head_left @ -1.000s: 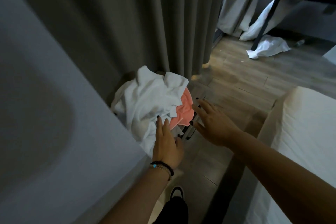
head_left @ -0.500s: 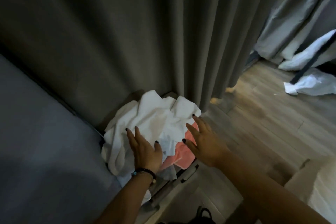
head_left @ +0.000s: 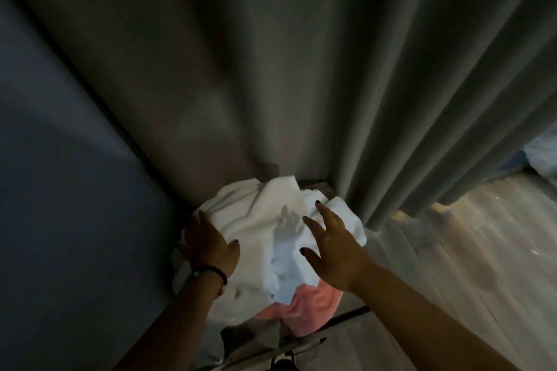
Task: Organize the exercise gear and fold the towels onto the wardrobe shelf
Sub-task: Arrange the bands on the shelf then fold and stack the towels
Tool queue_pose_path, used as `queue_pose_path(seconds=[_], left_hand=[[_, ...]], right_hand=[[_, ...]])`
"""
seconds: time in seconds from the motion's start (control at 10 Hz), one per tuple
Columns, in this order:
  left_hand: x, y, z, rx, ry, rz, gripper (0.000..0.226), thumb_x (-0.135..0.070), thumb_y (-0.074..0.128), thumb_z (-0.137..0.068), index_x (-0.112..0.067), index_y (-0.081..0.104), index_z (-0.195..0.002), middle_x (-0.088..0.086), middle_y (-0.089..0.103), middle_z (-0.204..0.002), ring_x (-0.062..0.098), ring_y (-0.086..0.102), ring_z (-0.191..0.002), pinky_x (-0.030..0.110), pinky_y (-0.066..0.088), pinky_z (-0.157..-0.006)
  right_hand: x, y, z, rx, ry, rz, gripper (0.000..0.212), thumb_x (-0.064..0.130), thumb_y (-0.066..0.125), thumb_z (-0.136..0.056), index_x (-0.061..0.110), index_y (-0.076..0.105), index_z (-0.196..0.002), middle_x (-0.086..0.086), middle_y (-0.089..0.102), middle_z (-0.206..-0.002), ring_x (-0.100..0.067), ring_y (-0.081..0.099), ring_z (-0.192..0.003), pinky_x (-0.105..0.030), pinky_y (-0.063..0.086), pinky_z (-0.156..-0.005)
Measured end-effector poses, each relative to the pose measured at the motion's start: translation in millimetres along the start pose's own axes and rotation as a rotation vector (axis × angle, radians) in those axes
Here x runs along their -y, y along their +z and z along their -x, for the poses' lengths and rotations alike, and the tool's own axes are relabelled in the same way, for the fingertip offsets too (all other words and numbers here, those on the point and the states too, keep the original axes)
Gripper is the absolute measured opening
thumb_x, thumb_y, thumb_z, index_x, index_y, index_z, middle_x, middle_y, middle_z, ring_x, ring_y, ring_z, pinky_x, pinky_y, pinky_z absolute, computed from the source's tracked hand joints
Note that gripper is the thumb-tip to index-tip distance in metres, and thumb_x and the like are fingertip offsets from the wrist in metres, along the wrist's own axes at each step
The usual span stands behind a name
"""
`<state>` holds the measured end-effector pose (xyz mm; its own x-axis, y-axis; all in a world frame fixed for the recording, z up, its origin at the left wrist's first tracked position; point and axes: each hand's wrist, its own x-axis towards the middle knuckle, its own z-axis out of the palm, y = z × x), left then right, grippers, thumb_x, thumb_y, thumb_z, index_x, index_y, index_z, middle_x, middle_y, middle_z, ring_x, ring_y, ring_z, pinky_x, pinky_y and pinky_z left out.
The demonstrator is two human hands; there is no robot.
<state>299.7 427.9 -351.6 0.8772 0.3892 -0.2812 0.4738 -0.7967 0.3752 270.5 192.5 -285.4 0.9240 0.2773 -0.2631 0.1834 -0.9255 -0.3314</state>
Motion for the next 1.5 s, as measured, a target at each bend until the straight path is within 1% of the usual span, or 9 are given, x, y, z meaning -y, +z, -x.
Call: queue_pose_path(seconds=[0.2,0.4,0.6,0.8,0.9,1.0,1.1,1.3,1.5], left_hand=[[5,-16,-9,0.035,-0.029,0.096,0.048,-0.041,0.060,-0.091,-0.013,0.053,-0.130,0.012,0.053,-0.134,0.032,0.050,-0.122,0.044,0.043,-0.101],[-46,-70,11,-0.205,-0.017,0.417,0.039,-0.033,0.063,-0.091,-0.014,0.057,-0.124,0.010,0.054,-0.127,0.026,0.052,-0.113,0.036,0.042,-0.091],[-104,-121,32,-0.402,0.095,0.704,0.015,-0.030,0.068,-0.087,-0.025,0.055,-0.093,-0.007,0.055,-0.088,0.000,0.052,-0.077,0.011,0.036,-0.062],[-159,-156,81,-0.692,0.234,0.908,0.020,-0.042,0.073,-0.074,-0.028,0.062,-0.083,-0.005,0.062,-0.073,-0.004,0.057,-0.065,0.010,0.044,-0.057],[-184,-169,113,-0.726,0.342,1.026,0.027,-0.043,0.070,-0.071,-0.022,0.068,-0.087,0.003,0.071,-0.085,0.017,0.068,-0.078,0.027,0.057,-0.067],[-204,-184,142,-0.789,0.418,0.978,0.018,-0.026,0.074,-0.079,-0.015,0.068,-0.093,0.006,0.072,-0.091,0.021,0.069,-0.083,0.027,0.057,-0.071],[-213,-199,167,-0.906,0.402,0.947,0.018,-0.022,0.072,-0.081,-0.013,0.068,-0.095,0.006,0.072,-0.090,0.014,0.068,-0.081,0.024,0.055,-0.069],[-183,-192,203,-1.019,0.316,0.822,0.084,-0.038,0.081,-0.066,-0.033,0.039,-0.139,-0.017,0.050,-0.137,-0.004,0.049,-0.123,0.014,0.045,-0.096],[-163,-155,206,-0.848,0.207,0.759,0.110,-0.053,0.085,-0.058,-0.038,0.021,-0.147,-0.029,0.033,-0.146,-0.009,0.034,-0.133,0.014,0.035,-0.105]], right_hand=[[5,-10,-47,0.063,-0.119,0.028,0.071,0.044,0.048,-0.097,0.020,0.014,-0.154,-0.011,-0.011,-0.161,-0.030,0.008,-0.148,-0.034,0.016,-0.118],[15,-29,-85,0.131,-0.271,-0.066,0.093,0.040,0.061,-0.091,0.020,-0.006,-0.153,-0.003,-0.012,-0.161,-0.023,0.002,-0.149,-0.033,0.013,-0.120],[22,-61,-125,0.095,-0.421,-0.305,0.103,0.038,0.070,-0.085,0.021,-0.008,-0.149,-0.003,0.006,-0.161,-0.016,0.010,-0.147,-0.029,0.011,-0.121],[17,-111,-132,0.011,-0.535,-0.664,0.102,0.030,0.079,-0.077,0.032,0.008,-0.151,0.023,0.022,-0.141,0.002,0.029,-0.130,-0.020,0.029,-0.105],[26,-138,-130,0.021,-0.671,-0.675,0.086,0.030,0.077,-0.078,0.034,0.026,-0.147,0.021,0.044,-0.135,0.005,0.046,-0.120,-0.018,0.041,-0.097],[39,-159,-119,-0.122,-0.810,-0.394,0.014,0.021,0.067,-0.086,0.033,0.061,-0.090,0.016,0.060,-0.081,0.006,0.059,-0.074,-0.009,0.042,-0.068],[66,-193,-98,-0.279,-0.873,-0.421,0.038,0.015,0.047,-0.094,0.024,0.055,-0.057,0.008,0.054,-0.054,-0.008,0.051,-0.052,-0.010,0.029,-0.051],[99,-236,-82,-0.255,-1.025,-0.508,0.026,0.038,0.056,-0.086,0.035,0.049,-0.061,0.009,0.064,-0.072,-0.017,0.061,-0.073,-0.026,0.041,-0.062],[122,-275,-33,-0.157,-1.146,-0.904,0.029,0.017,0.065,-0.084,0.032,0.058,-0.060,0.013,0.062,-0.062,0.003,0.055,-0.060,-0.023,0.045,-0.057]])
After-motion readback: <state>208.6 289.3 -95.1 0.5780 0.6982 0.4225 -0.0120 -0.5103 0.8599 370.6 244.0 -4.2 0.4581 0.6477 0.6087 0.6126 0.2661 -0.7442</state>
